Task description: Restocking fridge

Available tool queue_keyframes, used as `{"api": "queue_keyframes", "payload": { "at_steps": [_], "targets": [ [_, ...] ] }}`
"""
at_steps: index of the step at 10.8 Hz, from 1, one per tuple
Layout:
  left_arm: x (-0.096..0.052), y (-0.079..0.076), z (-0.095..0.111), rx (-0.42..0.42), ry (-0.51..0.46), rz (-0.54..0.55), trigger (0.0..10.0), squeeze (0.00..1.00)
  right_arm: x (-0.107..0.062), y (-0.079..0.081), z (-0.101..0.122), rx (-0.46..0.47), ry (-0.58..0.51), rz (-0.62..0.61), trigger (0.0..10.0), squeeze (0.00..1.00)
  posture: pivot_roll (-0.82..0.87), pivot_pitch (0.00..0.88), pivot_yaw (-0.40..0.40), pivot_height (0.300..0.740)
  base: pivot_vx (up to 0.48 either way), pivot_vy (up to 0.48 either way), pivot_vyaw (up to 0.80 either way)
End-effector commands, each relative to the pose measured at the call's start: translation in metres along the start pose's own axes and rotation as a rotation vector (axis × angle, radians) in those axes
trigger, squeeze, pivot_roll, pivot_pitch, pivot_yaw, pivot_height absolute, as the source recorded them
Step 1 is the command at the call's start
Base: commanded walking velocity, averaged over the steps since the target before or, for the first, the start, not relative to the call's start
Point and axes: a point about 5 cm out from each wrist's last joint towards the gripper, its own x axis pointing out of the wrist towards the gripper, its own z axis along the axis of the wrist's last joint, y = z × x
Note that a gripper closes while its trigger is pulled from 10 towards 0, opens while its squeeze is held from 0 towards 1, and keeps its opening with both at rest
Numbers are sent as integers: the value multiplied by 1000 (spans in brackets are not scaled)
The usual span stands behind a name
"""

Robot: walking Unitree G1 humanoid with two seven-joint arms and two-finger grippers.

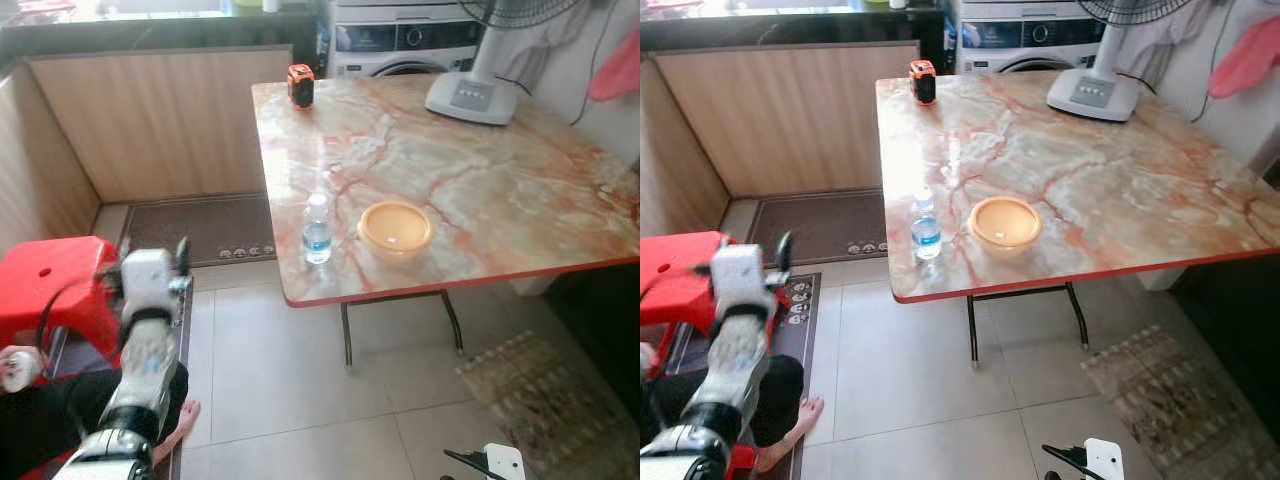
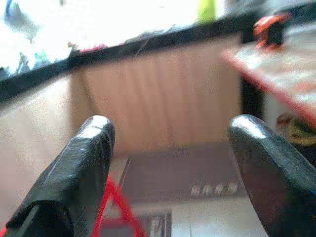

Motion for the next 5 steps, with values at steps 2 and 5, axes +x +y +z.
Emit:
{"api": "queue_keyframes", "payload": {
  "at_steps": [2,5],
  "targets": [
    [14,-12,30,18,-146,-55,10000,0,-1,-1,-2,-1,7,1,10000,0,26,0,-22,740,0,0,-731],
    [28,-26,70,7,-304,-131,10000,0,0,-1,-2,-1,5,2,10000,0,25,0,-21,740,0,0,-731]
  ]
}}
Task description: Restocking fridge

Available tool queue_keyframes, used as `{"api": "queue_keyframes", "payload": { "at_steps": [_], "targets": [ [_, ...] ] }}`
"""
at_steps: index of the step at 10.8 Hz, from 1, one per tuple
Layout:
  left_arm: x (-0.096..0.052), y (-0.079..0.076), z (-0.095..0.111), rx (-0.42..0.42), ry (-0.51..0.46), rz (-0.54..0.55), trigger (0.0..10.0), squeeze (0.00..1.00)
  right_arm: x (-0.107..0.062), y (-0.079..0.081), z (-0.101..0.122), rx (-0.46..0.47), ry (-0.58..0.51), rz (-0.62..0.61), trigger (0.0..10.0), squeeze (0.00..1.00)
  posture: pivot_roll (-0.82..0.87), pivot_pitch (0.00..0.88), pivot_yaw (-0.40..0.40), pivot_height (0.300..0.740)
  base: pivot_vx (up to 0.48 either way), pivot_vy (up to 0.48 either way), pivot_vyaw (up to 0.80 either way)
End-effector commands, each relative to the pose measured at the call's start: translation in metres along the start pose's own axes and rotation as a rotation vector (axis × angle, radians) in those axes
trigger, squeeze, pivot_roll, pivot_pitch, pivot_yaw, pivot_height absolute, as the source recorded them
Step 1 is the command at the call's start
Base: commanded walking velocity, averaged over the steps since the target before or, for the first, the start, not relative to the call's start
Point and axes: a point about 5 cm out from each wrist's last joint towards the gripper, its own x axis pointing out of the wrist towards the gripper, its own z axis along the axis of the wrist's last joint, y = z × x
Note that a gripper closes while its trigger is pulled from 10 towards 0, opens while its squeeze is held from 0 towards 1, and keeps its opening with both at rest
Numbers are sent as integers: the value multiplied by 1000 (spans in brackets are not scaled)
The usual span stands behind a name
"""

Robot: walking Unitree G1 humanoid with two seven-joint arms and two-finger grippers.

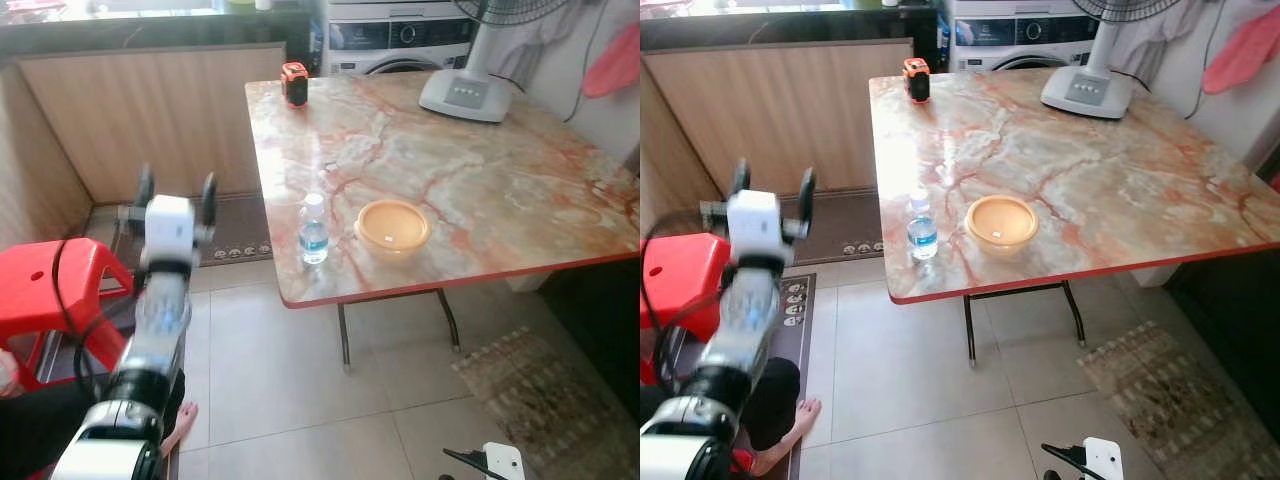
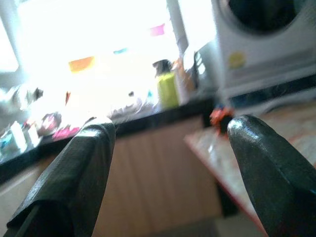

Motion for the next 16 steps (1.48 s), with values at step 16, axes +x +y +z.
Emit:
{"api": "queue_keyframes", "payload": {
  "at_steps": [16],
  "targets": [
    [-17,-36,28,-89,-52,-135,10000,0,-6,-4,-21,9,14,-30,10000,0,25,0,-2,740,0,0,-637]
  ]
}}
